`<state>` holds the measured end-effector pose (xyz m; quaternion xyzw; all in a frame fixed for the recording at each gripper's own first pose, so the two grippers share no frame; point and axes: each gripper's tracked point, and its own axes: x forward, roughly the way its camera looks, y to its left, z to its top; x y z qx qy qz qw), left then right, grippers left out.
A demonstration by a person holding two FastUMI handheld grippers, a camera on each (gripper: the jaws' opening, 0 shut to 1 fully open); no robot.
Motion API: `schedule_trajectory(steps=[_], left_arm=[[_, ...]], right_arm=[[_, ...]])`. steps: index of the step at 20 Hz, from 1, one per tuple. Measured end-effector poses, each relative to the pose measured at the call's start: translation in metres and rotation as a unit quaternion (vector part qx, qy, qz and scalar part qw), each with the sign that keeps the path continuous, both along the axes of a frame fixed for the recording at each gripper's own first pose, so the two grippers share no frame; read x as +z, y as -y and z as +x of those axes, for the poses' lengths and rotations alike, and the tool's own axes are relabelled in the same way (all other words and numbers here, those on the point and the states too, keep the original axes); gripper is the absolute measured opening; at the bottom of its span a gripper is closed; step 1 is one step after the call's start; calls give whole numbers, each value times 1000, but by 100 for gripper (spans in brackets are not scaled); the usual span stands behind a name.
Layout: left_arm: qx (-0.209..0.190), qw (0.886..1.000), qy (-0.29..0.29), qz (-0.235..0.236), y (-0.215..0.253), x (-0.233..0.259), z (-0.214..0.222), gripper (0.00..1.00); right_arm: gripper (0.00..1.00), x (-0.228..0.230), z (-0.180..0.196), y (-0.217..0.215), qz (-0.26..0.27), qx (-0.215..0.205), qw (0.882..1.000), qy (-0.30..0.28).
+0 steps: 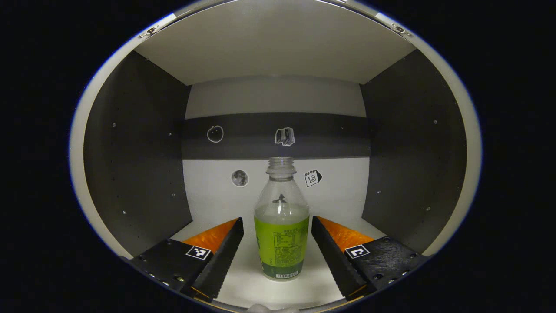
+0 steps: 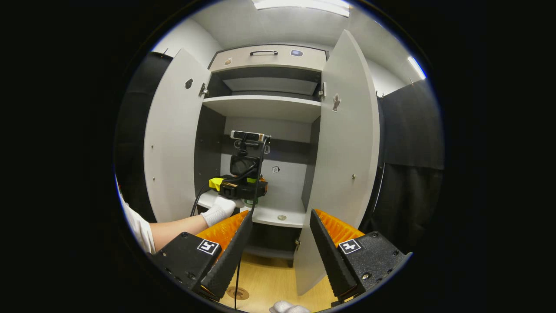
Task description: Grasp the bottle in the cabinet with the left hand and place it on the coaster, then close the right door with the right hand and the left door with the left hand.
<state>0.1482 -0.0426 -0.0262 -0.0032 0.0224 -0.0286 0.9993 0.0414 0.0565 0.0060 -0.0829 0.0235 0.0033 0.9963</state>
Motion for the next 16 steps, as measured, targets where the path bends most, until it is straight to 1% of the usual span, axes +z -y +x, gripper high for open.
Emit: schedule_trajectory(steps=[3,4,5,6,8,12,13,14,15,16], left_arm=[[1,1000,-14,-1,0,-7,0,96],[8,1000,-17,3,-3,-8,0,95],[14,1000,-18,8,-6,-10,4,84],[11,1000,-20,6,-7,-9,0,75],[0,1000,-15,-10,-3,-6,-4,74],[-16,1000,24,0,0,14,-17,73],[-20,999,33,-4,0,17,-20,73],[-27,999,36,-7,2,18,-21,77],[-30,999,41,-8,-1,17,-21,70],[-29,998,47,-5,-3,17,-21,73]], right_arm=[[82,-3,-5,5,4,-3,1000,-5],[82,-2,-6,6,5,-4,1000,-4],[82,-1,-7,8,7,-4,1000,-3],[82,0,-7,9,7,-5,1000,-1],[82,4,-9,13,9,-8,1000,5],[82,3,-10,17,17,-6,1000,4],[82,2,-10,16,20,-3,1000,4],[82,1,-10,16,23,1,1000,4],[82,-1,-11,16,24,4,1000,3],[82,-2,-12,16,26,6,1000,3]])
